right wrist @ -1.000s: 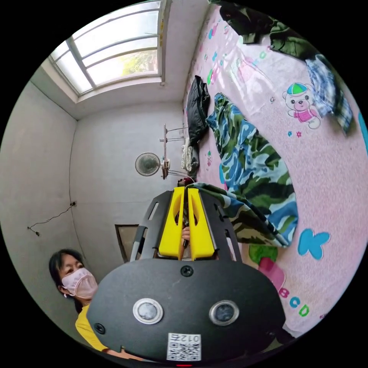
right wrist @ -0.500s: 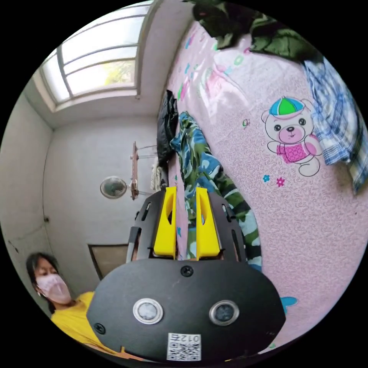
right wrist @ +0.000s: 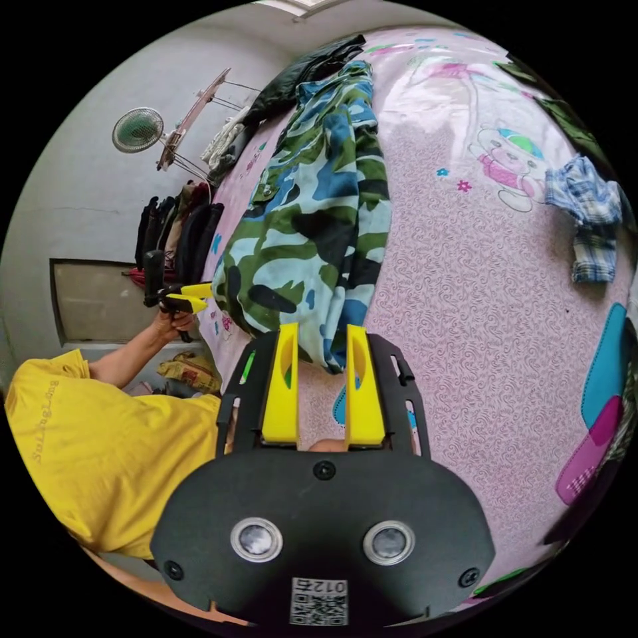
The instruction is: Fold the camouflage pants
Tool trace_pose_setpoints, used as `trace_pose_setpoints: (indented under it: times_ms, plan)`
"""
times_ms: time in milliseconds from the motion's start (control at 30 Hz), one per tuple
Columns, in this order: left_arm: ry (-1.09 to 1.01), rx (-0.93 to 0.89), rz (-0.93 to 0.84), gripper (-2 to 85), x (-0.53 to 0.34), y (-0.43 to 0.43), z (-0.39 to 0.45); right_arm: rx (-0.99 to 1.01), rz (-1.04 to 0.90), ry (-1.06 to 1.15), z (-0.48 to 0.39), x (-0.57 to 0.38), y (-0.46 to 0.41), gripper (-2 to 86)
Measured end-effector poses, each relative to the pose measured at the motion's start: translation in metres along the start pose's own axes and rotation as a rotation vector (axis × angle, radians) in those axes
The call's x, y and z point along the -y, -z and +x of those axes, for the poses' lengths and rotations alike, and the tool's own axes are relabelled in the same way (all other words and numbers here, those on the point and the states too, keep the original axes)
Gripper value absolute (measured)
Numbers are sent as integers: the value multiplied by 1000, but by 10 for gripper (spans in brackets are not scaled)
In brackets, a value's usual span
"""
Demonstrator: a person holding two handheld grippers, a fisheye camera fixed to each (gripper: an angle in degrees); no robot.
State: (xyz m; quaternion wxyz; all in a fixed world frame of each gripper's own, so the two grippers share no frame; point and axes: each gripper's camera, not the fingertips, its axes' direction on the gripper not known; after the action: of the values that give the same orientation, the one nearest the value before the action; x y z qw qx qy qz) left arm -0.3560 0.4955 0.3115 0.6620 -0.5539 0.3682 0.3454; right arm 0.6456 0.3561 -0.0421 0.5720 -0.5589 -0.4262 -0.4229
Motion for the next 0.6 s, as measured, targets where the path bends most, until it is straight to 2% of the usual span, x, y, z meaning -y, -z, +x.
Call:
trace_pose_setpoints:
  times_ms: [133, 233, 433, 600]
  plan:
    - [-117, 83, -80, 104, 16, -11, 25, 13, -16, -33, -4, 3, -5, 63]
    - [-89, 122, -149, 72, 24, -23, 24, -3, -25, -61, -12, 6, -7, 32]
    - [101, -26, -213, 42, 26, -21, 17, 50, -39, -103, -39, -7, 9, 11]
    - [139, -221, -369, 48, -11, -28, 36, 82, -147, -91, -71, -59, 7, 8]
